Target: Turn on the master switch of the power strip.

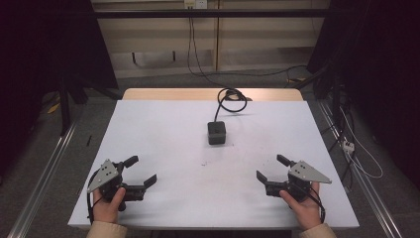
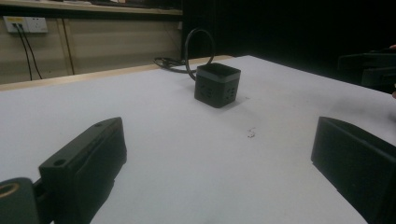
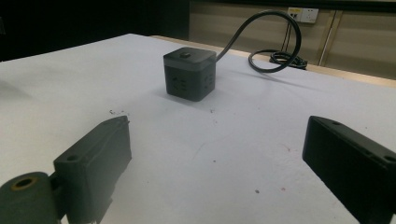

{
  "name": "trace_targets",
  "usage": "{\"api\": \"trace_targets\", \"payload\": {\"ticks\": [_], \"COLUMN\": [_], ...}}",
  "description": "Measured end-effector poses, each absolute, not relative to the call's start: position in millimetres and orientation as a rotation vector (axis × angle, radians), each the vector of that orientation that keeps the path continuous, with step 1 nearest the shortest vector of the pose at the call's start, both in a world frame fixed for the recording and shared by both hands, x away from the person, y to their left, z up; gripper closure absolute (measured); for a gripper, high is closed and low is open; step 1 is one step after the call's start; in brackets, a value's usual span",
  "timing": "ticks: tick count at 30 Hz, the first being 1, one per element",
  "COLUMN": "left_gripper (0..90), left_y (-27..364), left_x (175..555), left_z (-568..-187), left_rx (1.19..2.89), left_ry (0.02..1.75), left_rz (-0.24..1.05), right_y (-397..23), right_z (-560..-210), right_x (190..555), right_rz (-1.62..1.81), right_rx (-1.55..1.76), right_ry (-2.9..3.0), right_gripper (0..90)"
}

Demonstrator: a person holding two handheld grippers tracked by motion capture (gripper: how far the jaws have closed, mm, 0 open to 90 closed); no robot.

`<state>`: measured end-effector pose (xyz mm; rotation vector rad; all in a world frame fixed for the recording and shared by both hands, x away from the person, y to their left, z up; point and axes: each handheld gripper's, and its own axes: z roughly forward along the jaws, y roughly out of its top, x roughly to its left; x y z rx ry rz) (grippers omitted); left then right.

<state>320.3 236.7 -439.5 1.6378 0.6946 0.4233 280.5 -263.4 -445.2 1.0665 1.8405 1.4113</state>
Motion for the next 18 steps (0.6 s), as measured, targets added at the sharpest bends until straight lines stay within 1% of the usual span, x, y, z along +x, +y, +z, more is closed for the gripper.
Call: {"api": "trace_targets", "payload": {"ticks": [8,18], "left_gripper": [3.0,3.0], "left_y": [237.8,237.2], "left_x": [318.9,318.9], "left_z": [-438.2,-438.9], "left_rx": [1.637,1.630], "left_ry": [0.692,0.695], "left_rz": [0.438,0.425], "right_y": [-263.3,-256.1], "right_z": [-442.6,-437.5], "right_x": [291.5,307.0], "right_rz": [1.431,1.395], "right_rx": [1.112,1.108], "right_ry": [1.819,1.823], "right_gripper": [7.4,7.4]}}
